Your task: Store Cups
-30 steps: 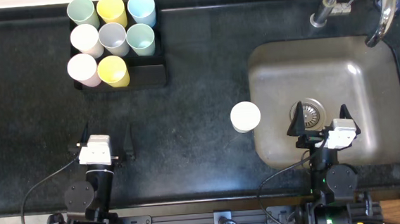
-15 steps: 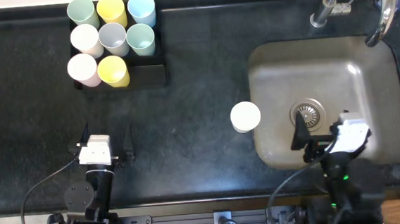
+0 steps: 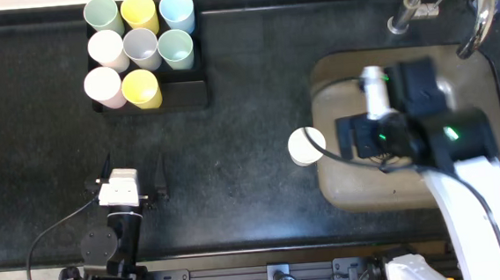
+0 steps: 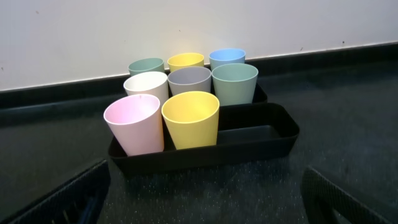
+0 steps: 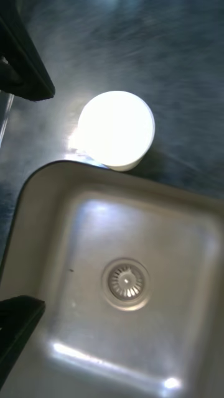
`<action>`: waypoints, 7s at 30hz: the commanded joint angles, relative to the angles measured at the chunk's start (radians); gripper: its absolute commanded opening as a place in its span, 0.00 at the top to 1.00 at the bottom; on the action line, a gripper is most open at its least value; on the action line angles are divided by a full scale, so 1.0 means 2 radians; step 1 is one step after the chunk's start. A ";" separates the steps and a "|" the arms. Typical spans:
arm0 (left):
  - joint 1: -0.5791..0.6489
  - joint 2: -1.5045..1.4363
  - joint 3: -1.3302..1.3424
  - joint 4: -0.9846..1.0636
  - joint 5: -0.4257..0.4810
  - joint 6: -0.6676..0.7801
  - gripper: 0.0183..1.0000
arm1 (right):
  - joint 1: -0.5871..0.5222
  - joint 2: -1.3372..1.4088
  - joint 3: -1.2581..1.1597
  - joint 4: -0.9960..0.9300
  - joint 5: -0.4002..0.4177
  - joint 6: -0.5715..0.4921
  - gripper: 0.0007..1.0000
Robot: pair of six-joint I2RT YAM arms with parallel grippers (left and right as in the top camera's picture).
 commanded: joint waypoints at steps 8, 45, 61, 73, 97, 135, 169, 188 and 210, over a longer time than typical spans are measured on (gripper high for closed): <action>0.002 -0.004 -0.001 -0.001 0.005 0.011 0.00 | 0.008 0.113 0.013 -0.002 -0.017 -0.126 0.00; 0.002 -0.004 -0.001 -0.001 0.005 0.011 0.00 | 0.009 0.240 0.013 0.062 -0.052 -0.156 0.46; 0.002 -0.004 -0.001 -0.001 0.005 0.011 0.00 | 0.044 0.236 0.139 -0.011 -0.069 -0.110 0.96; 0.002 -0.004 -0.001 -0.001 0.005 0.011 0.00 | 0.182 0.396 0.585 -0.144 0.084 -0.061 0.96; 0.002 -0.004 -0.001 -0.001 0.005 0.011 0.00 | 0.241 0.528 0.639 -0.057 0.012 -0.034 0.96; 0.002 -0.004 -0.001 -0.001 0.005 0.011 0.00 | 0.239 0.599 0.638 -0.032 0.013 -0.050 0.96; 0.002 -0.004 -0.001 -0.001 0.005 0.011 0.00 | 0.231 0.615 0.636 -0.007 -0.002 -0.059 0.96; 0.002 -0.004 -0.001 -0.001 0.005 0.011 0.00 | 0.232 0.627 0.635 -0.011 -0.002 -0.079 0.96; 0.002 -0.004 -0.001 -0.001 0.005 0.011 0.00 | 0.232 0.628 0.635 -0.002 0.001 -0.081 0.00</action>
